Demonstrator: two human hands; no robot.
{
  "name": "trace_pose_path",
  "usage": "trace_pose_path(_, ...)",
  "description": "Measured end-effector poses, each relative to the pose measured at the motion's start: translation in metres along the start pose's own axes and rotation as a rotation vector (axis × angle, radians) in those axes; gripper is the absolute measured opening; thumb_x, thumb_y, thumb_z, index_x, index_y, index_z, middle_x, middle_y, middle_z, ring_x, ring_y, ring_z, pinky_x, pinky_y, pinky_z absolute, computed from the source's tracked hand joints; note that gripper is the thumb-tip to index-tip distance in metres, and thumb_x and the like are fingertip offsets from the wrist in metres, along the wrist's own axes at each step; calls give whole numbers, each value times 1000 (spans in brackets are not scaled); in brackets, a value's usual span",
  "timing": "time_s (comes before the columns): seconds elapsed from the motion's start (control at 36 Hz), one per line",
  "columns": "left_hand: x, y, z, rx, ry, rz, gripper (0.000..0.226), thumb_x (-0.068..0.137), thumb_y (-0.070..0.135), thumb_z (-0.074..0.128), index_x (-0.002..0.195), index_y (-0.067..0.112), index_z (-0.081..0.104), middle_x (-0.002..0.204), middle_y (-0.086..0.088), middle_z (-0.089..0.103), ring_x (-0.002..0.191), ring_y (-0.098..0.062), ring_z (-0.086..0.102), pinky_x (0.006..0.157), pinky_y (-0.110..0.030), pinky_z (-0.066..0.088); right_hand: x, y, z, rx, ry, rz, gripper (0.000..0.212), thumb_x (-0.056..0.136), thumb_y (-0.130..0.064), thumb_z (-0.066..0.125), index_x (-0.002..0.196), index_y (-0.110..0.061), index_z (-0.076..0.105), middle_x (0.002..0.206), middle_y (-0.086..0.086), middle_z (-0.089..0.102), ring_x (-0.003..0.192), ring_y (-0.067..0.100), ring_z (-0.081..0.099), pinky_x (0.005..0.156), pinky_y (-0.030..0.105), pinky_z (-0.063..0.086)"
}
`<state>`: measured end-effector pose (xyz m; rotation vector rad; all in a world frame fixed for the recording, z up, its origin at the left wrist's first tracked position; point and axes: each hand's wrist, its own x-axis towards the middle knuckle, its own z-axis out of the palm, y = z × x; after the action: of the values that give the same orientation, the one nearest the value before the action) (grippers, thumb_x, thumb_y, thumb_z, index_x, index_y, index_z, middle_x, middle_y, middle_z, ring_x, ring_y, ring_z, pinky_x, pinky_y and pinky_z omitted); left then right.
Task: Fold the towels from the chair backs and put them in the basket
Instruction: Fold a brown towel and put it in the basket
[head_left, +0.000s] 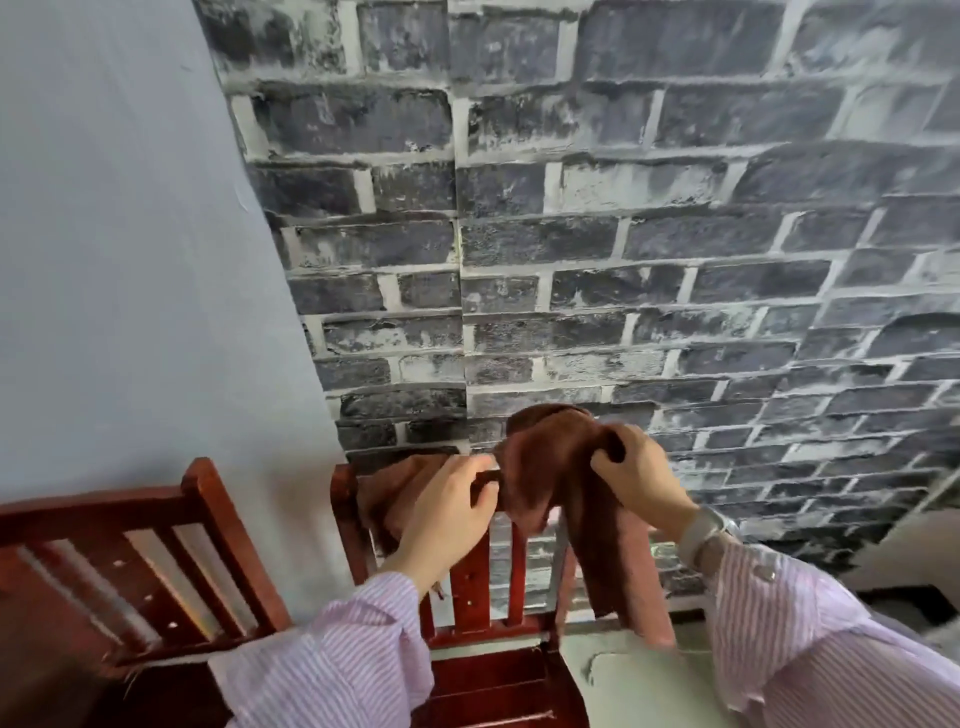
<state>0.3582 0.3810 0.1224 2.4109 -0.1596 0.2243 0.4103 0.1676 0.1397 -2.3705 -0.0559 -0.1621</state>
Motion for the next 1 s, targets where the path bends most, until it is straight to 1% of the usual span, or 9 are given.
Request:
trace_pose_path(0.11, 24, 33, -4, -77, -23, 159, 48, 91, 31, 52, 135, 22, 39, 136, 7, 42, 126, -5, 37, 98, -9, 21, -11, -24, -57, 17, 173, -123, 23, 81, -4, 59, 104, -2, 60, 89, 5, 51, 82, 19, 48, 68, 21, 29)
trace_pose_path(0.22, 38, 76, -8, -362, -30, 174, 65, 86, 32, 61, 141, 21, 28, 130, 12, 39, 121, -1, 36, 96, -10, 25, -28, -34, -95, 113, 420, -192, 24, 81, -2, 60, 105, -4, 58, 89, 3, 53, 82, 14, 48, 67, 13, 32)
trace_pose_path(0.33, 48, 113, 0, -696, -163, 64, 25, 83, 34, 64, 105, 24, 57, 96, 11, 64, 93, -8, 62, 77, -12, 46, -45, -24, -110, 197, 405, -156, 22, 79, -7, 65, 95, -17, 55, 80, -8, 55, 72, 7, 48, 67, 8, 38)
trace_pose_path(0.39, 53, 123, 11, -667, -91, 69, 9, 85, 30, 62, 86, 22, 60, 84, 3, 66, 82, -14, 62, 78, -28, 49, -54, -11, -111, 175, 314, -95, 20, 76, -10, 70, 91, -13, 57, 78, -4, 58, 73, 10, 52, 69, 15, 41)
trace_pose_path(0.47, 58, 131, 23, -520, -27, 45, 24, 89, 33, 54, 96, 13, 63, 95, -8, 67, 92, -25, 61, 85, -40, 47, -68, 14, -113, 165, 233, 0, 16, 76, -13, 71, 80, -17, 57, 73, 2, 57, 68, 14, 52, 66, 26, 40)
trace_pose_path(0.61, 61, 137, 36, -338, -100, 165, 25, 92, 24, 50, 97, 1, 60, 95, -14, 64, 92, -29, 58, 79, -35, 43, -86, 53, -120, 162, 294, 168, 22, 78, -11, 69, 66, -20, 52, 58, 0, 52, 47, 1, 45, 54, 23, 36)
trace_pose_path(0.69, 62, 145, 39, -245, -67, 238, 26, 91, 24, 53, 89, -1, 59, 84, -16, 64, 82, -31, 58, 71, -37, 41, -86, 60, -124, 92, 287, 186, 26, 78, -10, 68, 65, -25, 50, 61, 2, 55, 57, 12, 50, 58, 26, 37)
trace_pose_path(0.86, 65, 159, 27, -85, 45, 353, 35, 87, 37, 58, 63, 18, 42, 56, 2, 48, 57, -20, 48, 54, -31, 31, -89, 50, -141, 181, 538, 32, 21, 81, -9, 63, 66, -22, 58, 63, -9, 58, 58, -5, 51, 58, 9, 38)
trace_pose_path(1.0, 62, 167, 26, -83, -26, 515, 20, 89, 24, 57, 94, 5, 61, 83, -9, 64, 76, -24, 57, 67, -31, 40, -101, 54, -144, 79, -212, 90, 15, 86, -16, 61, 73, -16, 67, 58, -13, 63, 54, -5, 56, 58, 14, 46)
